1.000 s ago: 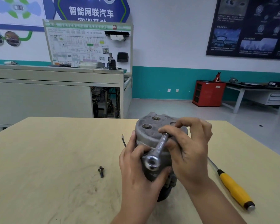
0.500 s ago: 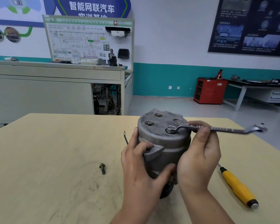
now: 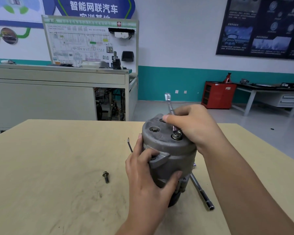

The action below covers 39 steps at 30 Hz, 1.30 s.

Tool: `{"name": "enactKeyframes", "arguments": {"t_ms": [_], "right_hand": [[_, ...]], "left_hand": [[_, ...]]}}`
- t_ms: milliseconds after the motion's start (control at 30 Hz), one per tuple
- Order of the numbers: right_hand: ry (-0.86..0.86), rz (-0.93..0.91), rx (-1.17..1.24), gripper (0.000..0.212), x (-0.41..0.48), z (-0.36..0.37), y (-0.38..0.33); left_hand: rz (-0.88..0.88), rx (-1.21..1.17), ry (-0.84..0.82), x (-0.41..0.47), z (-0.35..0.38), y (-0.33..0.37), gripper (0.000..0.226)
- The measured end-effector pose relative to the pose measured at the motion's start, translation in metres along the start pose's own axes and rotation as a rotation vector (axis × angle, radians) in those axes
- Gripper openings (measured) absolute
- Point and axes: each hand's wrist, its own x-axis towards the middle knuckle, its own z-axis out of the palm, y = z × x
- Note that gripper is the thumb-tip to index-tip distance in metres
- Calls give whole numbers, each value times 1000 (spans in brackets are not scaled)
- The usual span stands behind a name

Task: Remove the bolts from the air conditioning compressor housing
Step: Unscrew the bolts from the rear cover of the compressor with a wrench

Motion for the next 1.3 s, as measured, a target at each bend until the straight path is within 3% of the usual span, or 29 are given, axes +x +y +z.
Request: {"name": "enactKeyframes", "arguments": {"t_ms": [267, 433, 667, 767, 833, 900, 1033, 1167, 1300], "right_hand": [[97, -469, -397, 15, -24, 10, -7], [323, -624, -276, 33, -46, 20, 8], [558, -826, -114, 25, -61, 24, 46], [615, -693, 138, 34, -67, 29, 48], [642, -532, 411, 26, -65, 30, 44], [660, -323, 522, 23, -57, 24, 38], [366, 2, 724, 22, -30, 3, 27], [133, 127, 422, 17, -8, -9, 15], [16, 94, 202, 25, 2, -6, 5]], "left_hand": [[1, 24, 7, 1, 0, -2, 60], [-4, 66, 14, 2, 0, -1, 62], [-6, 17, -14, 1, 1, -6, 54], [14, 39, 17, 0, 1, -4, 58], [21, 38, 20, 0, 1, -4, 59], [26, 31, 18, 0, 1, -4, 58], [23, 14, 29, 0, 1, -2, 58], [-2, -5, 40, -1, 0, -1, 58], [8, -10, 27, 0, 1, -1, 58]]}}
